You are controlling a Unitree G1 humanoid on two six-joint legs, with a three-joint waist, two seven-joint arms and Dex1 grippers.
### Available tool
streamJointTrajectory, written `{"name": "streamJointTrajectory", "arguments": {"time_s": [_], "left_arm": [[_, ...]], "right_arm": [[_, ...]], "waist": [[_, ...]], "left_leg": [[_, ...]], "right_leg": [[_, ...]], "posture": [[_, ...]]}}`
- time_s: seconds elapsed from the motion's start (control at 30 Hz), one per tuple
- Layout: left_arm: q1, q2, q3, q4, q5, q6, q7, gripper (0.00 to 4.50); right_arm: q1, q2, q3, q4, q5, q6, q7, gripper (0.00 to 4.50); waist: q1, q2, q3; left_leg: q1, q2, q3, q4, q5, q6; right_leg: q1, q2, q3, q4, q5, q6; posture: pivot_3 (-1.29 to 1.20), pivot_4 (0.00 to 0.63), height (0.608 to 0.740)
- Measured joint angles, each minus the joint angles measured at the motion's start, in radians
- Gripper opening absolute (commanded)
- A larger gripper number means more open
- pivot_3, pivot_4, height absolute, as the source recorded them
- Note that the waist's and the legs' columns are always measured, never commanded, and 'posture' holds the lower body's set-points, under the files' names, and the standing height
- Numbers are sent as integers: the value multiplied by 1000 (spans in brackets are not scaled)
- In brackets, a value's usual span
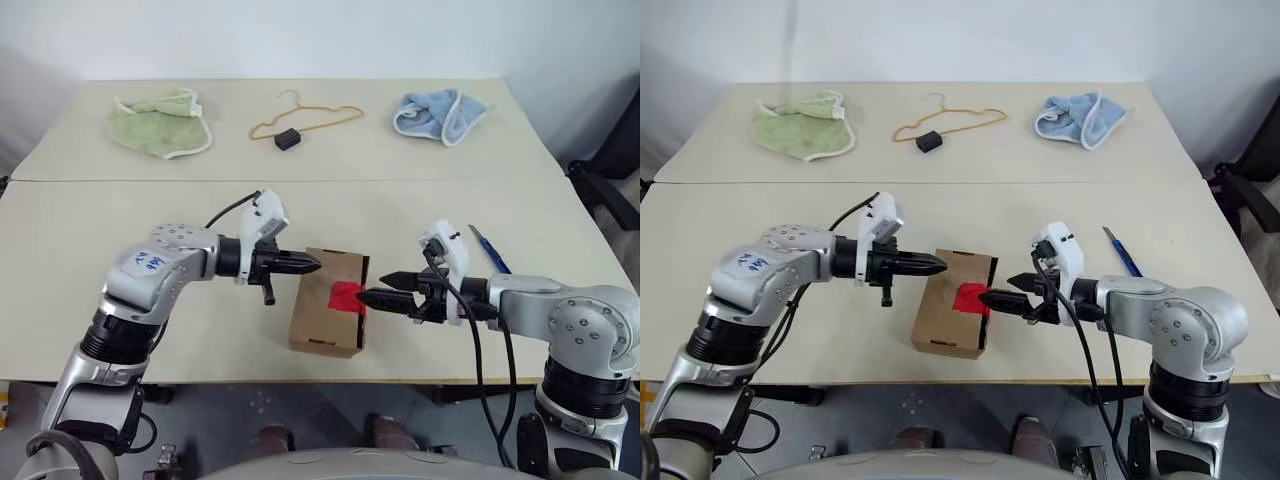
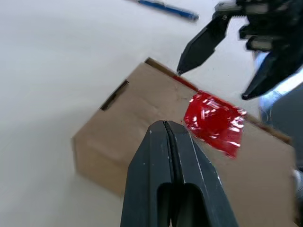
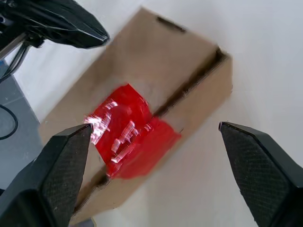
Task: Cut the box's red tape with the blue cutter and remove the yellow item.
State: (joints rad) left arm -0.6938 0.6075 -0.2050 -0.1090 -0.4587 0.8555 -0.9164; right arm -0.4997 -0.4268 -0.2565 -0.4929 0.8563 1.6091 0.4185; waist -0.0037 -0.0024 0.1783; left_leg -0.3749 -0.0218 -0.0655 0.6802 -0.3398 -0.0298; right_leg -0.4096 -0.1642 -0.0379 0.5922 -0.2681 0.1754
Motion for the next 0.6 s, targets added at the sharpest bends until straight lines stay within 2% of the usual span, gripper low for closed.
{"name": "streamJointTrajectory", "arguments": {"time_s": [0.17,0.6], "left_arm": [[0,-46,-39,6,40,-39,15,0],[42,-47,-52,-13,82,-107,6,0]], "right_arm": [[5,5,12,0,-3,0,-37,4479],[60,-5,7,-2,0,-2,-53,4479]], "waist": [[1,0,0],[2,0,0]], "left_leg": [[0,0,0,0,0,0],[2,0,1,0,0,0]], "right_leg": [[0,0,1,1,0,0],[1,0,1,1,0,0]], "posture": [[0,150,740],[0,150,740]]}}
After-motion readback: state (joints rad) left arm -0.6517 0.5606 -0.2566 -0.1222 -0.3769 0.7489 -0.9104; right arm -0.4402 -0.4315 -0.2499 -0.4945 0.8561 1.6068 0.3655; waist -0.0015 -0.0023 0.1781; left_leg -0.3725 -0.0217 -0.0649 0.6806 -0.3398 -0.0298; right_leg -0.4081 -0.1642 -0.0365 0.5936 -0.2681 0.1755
